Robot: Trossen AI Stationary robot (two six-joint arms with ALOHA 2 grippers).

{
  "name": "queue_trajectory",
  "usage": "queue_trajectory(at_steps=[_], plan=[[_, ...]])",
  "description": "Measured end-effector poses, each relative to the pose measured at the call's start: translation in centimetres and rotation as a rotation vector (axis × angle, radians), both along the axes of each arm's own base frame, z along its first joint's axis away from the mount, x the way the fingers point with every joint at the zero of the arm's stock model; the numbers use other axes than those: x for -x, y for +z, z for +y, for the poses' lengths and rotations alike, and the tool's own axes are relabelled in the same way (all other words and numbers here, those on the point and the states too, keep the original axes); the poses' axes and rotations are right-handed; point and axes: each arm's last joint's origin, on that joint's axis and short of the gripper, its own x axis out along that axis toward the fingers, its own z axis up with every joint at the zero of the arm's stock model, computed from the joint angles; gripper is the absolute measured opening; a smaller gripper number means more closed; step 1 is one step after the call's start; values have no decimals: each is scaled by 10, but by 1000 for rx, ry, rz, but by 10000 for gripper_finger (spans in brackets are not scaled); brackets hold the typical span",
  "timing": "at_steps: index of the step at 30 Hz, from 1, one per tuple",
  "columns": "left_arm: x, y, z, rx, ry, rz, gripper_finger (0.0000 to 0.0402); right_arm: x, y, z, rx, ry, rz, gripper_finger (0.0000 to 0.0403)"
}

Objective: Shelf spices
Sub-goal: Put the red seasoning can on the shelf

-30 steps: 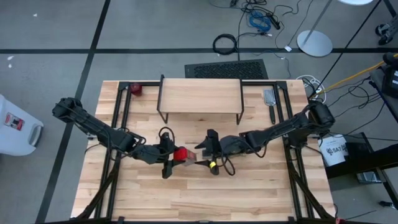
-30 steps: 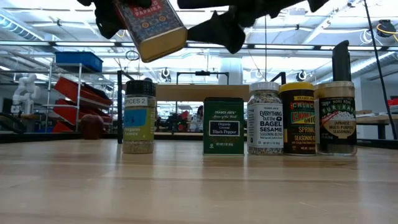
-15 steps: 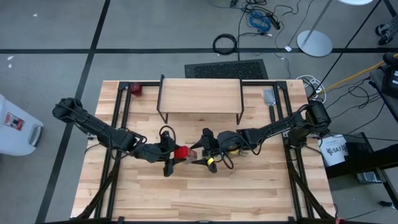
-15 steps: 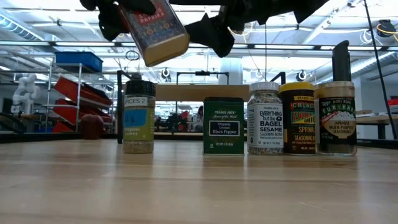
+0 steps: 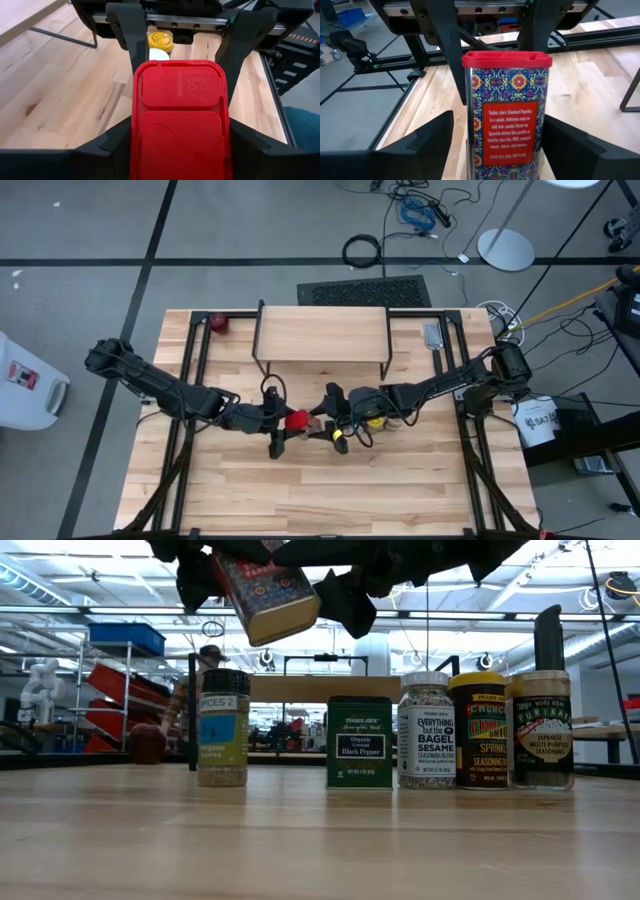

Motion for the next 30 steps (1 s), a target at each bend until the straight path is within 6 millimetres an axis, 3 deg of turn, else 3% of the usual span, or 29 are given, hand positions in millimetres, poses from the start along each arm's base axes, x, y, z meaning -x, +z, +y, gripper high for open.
queue_trajectory(at_steps=[16, 30], plan=[[-2, 0, 2, 21, -20, -1, 230, 0, -1, -2, 16, 2, 13, 199], [-5, -1, 2, 4, -32, -11, 236, 0, -1, -2, 28, 10, 7, 199]])
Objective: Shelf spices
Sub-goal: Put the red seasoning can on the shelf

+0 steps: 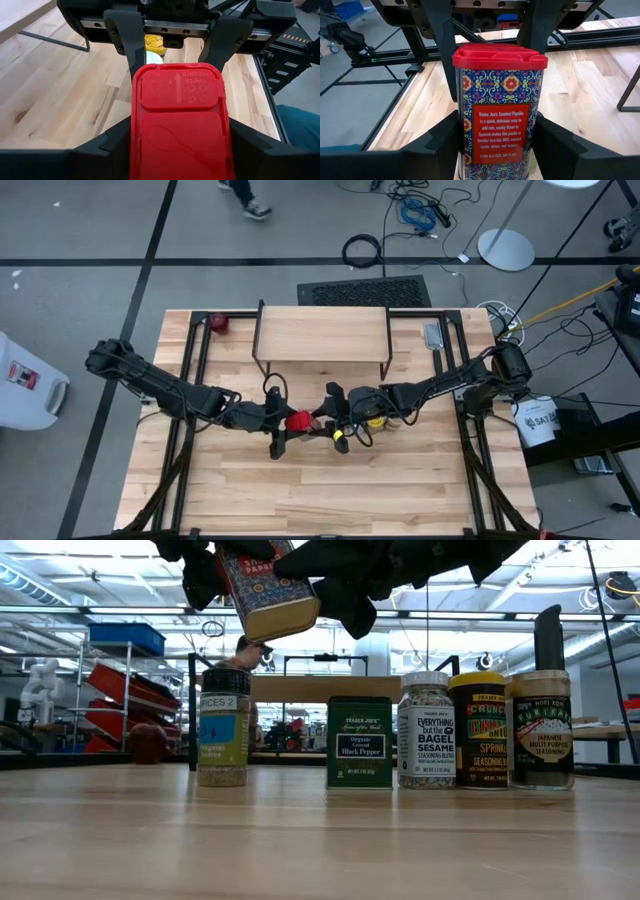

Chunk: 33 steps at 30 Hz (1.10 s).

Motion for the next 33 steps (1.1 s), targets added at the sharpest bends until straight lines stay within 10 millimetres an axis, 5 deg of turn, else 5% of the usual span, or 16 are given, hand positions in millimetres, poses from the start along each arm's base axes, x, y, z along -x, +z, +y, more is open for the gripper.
queue_trajectory(at_steps=[15, 27, 33], plan=[[0, 12, 1, -149, 91, -111, 368, -1, 2, -3, 20, 0, -16, 199], [9, 60, 9, -296, 193, -246, 378, 4, 10, -16, 55, -18, -8, 199], [15, 88, 14, -408, 299, -290, 378, 19, 36, -39, 100, -62, -31, 199]])
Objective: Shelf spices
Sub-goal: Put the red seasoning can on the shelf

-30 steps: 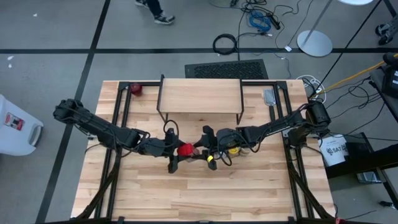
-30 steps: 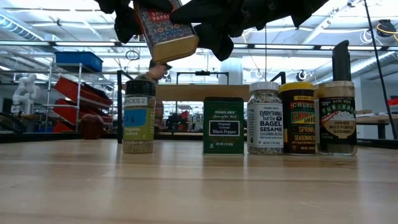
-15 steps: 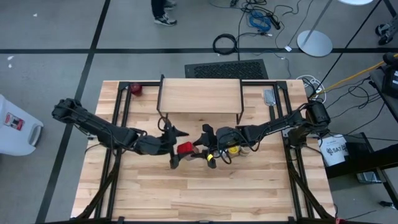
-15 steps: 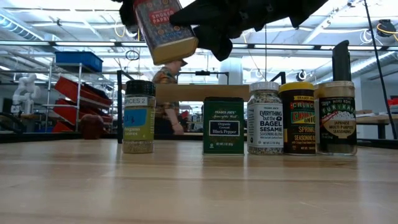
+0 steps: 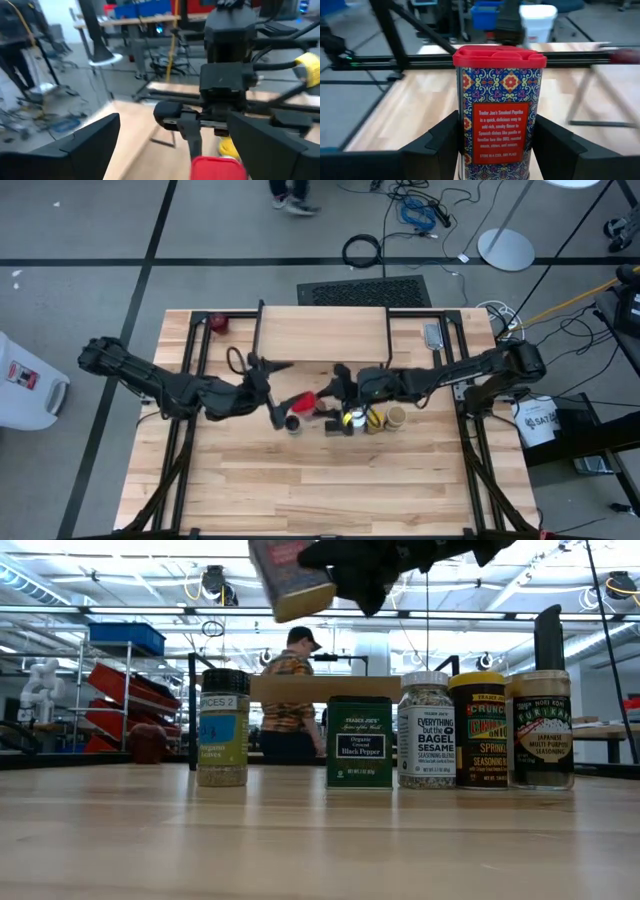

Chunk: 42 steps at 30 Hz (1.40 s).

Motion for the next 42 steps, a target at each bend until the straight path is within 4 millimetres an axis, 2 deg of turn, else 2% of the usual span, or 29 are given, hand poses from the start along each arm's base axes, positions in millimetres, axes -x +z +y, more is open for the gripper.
queue_trajectory(at_steps=[8, 14, 17, 21, 26, 32, 42], plan=[[5, 18, 4, -75, 87, -28, 377, 40, 41, -50, 104, -121, -8, 199], [5, 18, 4, -79, 104, -22, 377, 76, 62, -90, 162, -256, 12, 199], [5, 17, 4, -81, 104, -15, 377, 92, 64, -106, 177, -320, 60, 199], [6, 17, 3, -80, 98, -17, 377, 110, 60, -125, 180, -401, 91, 199], [7, 17, -1, -79, 80, -18, 377, 128, 37, -140, 122, -396, 126, 199], [8, 17, -4, -77, 70, -20, 377, 133, 10, -144, 138, -366, 157, 199], [7, 17, -4, -74, 63, -21, 377, 136, 7, -149, 203, -355, 171, 199]])
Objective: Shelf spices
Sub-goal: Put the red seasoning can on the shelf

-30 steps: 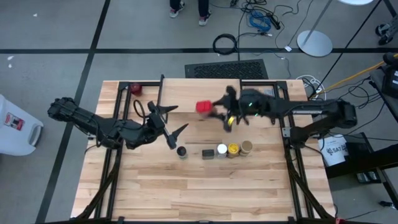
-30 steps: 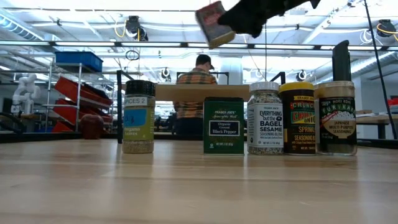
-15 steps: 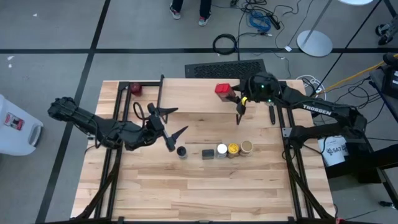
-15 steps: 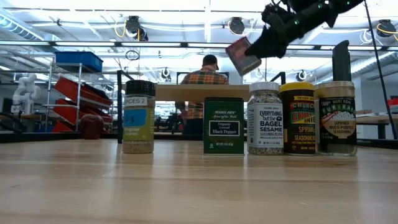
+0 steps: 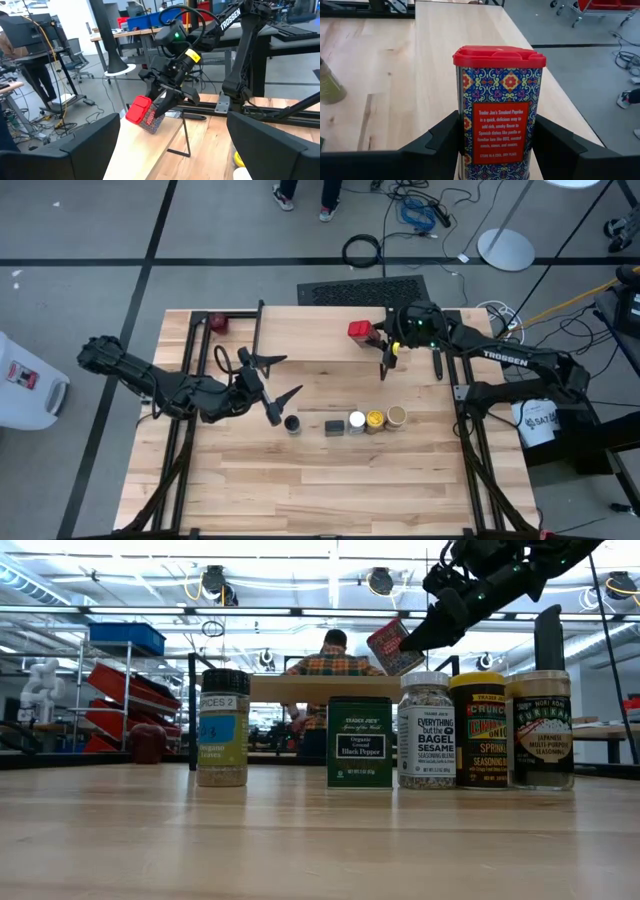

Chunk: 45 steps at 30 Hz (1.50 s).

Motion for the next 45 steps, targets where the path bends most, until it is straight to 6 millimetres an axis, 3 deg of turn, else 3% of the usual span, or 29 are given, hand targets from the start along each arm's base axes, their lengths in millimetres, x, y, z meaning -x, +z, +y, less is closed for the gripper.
queue_trajectory(at_steps=[18, 28, 45], plan=[[0, 0, 0, -6, -1, 3, 377, 13, -5, -14, -80, -1, 22, 200], [0, 0, 0, -5, -1, 3, 377, 16, -9, -15, -92, -7, 58, 234], [0, -2, 0, -13, -1, 26, 377, 25, -7, -17, -68, -18, 90, 225]])
